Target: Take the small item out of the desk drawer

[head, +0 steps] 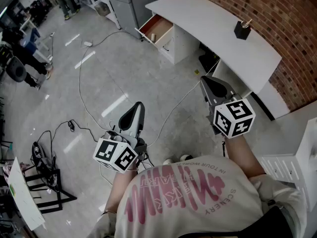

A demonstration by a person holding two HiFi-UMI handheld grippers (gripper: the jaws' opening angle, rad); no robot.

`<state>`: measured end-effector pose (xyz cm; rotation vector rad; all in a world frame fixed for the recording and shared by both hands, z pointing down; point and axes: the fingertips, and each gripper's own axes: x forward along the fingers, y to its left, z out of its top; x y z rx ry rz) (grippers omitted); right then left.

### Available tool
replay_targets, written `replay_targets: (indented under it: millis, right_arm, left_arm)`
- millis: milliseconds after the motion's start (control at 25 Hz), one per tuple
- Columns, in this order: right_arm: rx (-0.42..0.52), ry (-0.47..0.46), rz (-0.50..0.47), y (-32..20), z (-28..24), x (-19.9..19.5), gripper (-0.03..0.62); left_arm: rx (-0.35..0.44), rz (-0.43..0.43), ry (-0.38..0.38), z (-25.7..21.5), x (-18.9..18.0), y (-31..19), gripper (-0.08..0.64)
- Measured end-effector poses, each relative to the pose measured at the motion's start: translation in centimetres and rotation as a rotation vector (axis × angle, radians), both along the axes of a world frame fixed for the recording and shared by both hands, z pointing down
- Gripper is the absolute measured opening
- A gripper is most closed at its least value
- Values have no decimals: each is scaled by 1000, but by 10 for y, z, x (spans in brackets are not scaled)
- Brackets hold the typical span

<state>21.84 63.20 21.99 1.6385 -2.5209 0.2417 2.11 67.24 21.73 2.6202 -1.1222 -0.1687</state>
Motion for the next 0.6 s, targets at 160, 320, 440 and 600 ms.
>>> replay_targets:
  millis: [160,320,440,600]
  right_arm:
    - [0,-14,10,-4,-5,-7,14]
    - [14,-21,20,-8,-9,-19,13]
    - [3,-71,32,-7,-6,-25,13]
    - [-23,-187,13,-10,3,-38,14]
  left_arm:
    - [3,11,3,-5,-9,-4,3]
    - [14,26,9,-11,-21,-11,3]
    - [25,48,28,-13,-30,-13,3]
    - [58,63,52,-13,-40,-17,3]
